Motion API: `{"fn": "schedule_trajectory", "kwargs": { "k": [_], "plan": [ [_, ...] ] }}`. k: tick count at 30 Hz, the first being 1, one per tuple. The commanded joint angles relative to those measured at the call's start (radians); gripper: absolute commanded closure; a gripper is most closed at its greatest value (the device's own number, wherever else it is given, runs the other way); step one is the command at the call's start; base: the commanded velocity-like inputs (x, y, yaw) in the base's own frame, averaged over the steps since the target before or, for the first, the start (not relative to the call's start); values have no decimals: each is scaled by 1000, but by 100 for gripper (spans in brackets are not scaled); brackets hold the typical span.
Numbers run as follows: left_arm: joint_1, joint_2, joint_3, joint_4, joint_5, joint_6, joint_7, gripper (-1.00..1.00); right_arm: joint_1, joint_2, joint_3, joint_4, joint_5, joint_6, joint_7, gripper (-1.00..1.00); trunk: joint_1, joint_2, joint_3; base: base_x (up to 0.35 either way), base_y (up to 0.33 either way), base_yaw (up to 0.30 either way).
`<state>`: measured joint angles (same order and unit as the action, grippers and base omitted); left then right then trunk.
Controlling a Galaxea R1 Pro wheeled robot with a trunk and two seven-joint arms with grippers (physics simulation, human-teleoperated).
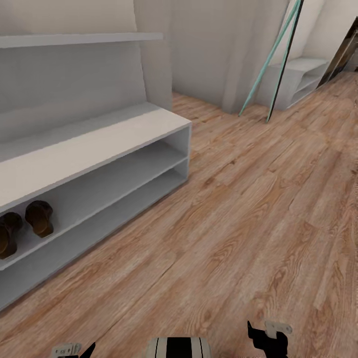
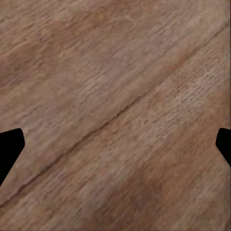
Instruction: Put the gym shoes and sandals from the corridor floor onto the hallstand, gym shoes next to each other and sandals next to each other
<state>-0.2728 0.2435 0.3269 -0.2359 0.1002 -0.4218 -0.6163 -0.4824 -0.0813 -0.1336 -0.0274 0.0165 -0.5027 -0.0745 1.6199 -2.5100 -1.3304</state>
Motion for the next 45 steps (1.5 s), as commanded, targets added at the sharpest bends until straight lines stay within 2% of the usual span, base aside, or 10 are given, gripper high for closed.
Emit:
{"fn": "schedule_trajectory", "kwargs": {
  "k": [1, 45],
  "plan": [
    [0, 0, 0, 1, 10, 1, -8, -100, -1, 0, -4, 1, 2, -3, -1, -100, 0, 0, -1, 0, 0, -288],
    [0, 0, 0, 1, 10, 1, -8, -100, -1, 0, -4, 1, 1, -3, -2, -100, 0, 0, -1, 0, 0, -288]
  ]
}}
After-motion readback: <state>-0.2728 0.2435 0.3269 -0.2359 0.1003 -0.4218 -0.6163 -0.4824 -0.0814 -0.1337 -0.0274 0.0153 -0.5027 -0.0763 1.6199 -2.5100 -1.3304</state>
